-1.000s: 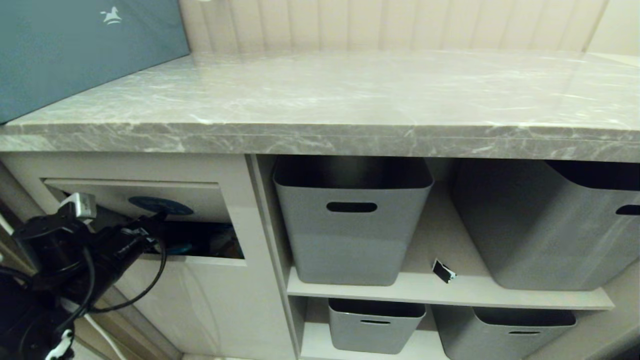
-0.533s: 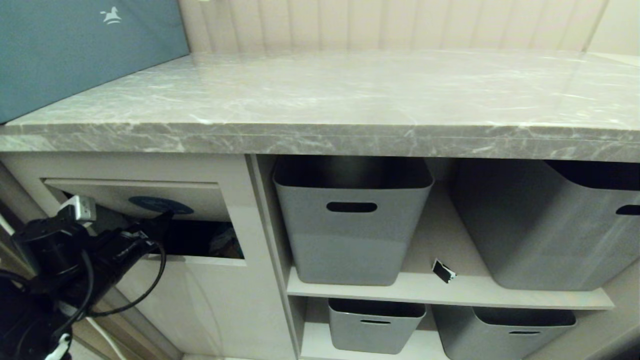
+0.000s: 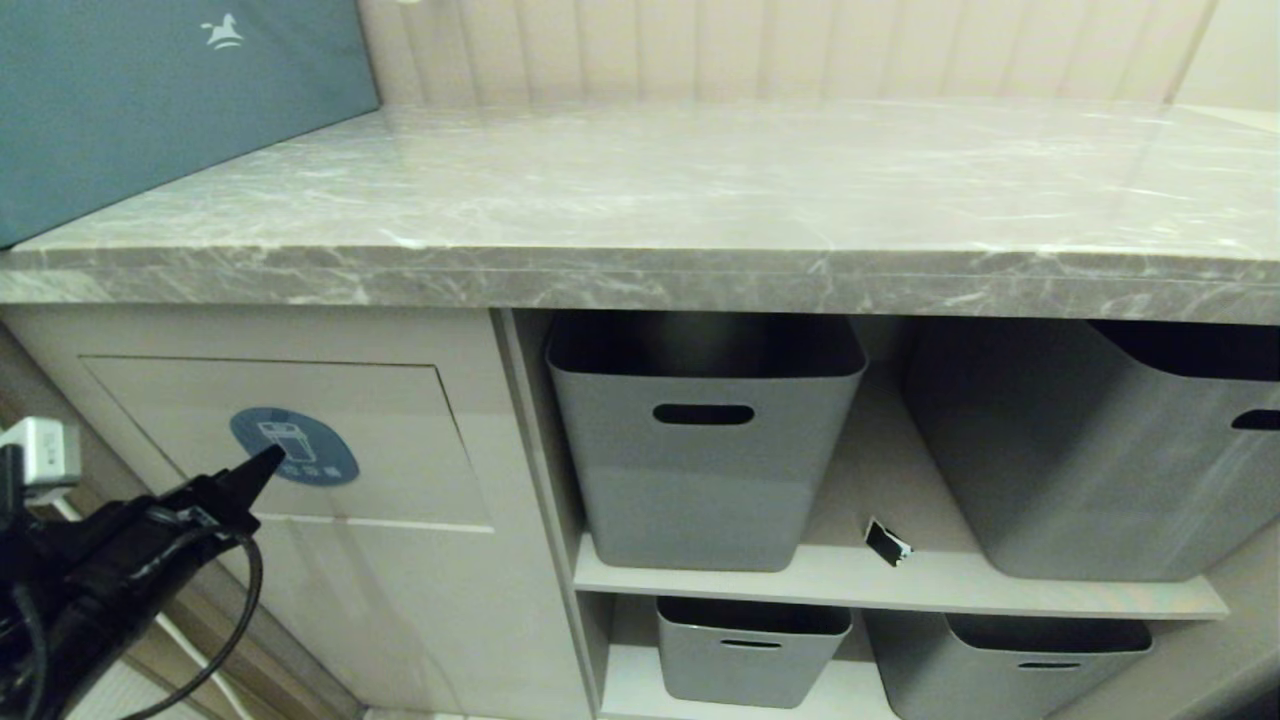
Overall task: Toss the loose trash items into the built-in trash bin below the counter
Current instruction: Pick up the garbage
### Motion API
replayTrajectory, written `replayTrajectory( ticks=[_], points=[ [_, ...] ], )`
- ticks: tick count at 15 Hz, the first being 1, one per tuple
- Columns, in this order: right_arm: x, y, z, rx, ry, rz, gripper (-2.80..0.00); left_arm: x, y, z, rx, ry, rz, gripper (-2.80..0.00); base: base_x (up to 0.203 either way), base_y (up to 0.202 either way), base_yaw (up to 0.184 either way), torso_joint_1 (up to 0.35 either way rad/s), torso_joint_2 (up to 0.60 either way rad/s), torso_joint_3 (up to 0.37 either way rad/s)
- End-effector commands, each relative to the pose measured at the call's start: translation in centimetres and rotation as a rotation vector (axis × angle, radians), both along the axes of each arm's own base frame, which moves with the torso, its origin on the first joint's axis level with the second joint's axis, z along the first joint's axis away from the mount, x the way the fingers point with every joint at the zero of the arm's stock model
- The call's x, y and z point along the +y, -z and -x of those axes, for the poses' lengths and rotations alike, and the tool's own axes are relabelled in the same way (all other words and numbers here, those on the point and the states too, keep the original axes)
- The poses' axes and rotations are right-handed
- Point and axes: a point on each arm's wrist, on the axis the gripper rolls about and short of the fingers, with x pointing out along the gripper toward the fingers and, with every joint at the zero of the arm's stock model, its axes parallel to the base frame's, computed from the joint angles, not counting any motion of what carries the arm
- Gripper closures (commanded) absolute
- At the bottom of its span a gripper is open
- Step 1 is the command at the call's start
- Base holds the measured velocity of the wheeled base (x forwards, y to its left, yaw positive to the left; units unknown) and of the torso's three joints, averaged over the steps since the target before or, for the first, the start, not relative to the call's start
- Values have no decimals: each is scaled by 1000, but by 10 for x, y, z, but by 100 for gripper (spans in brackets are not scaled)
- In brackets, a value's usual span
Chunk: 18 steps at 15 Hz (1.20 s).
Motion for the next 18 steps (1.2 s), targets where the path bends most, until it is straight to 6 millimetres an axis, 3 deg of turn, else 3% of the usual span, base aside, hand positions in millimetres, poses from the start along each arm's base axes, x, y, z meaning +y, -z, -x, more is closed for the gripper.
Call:
replayTrajectory(
  ticks=[1,4,7,12,14,16,18],
  points=[
    [0,0,0,1,0,-1,0,-1,-19,23,-102,-3,-50,0,0,0,0,0,0,0],
    [0,0,0,1,0,-1,0,-3,-32,54,-116,-8,-168,0,0,0,0,0,0,0],
    [0,0,0,1,0,-1,0,-6,-29,109,-26,-2,-210,0,0,0,0,0,0,0],
    [0,0,0,1,0,-1,0,-11,20,202,-33,18,-340,0,0,0,0,0,0,0],
    [0,0,0,2,0,-4,0,-12,41,219,-76,26,-394,0,0,0,0,0,0,0],
    [0,0,0,1,0,-1,0,-11,58,222,-25,49,-421,0,0,0,0,0,0,0],
    [0,0,0,1,0,-2,0,-11,61,222,-9,60,-399,0,0,0,0,0,0,0]
  ],
)
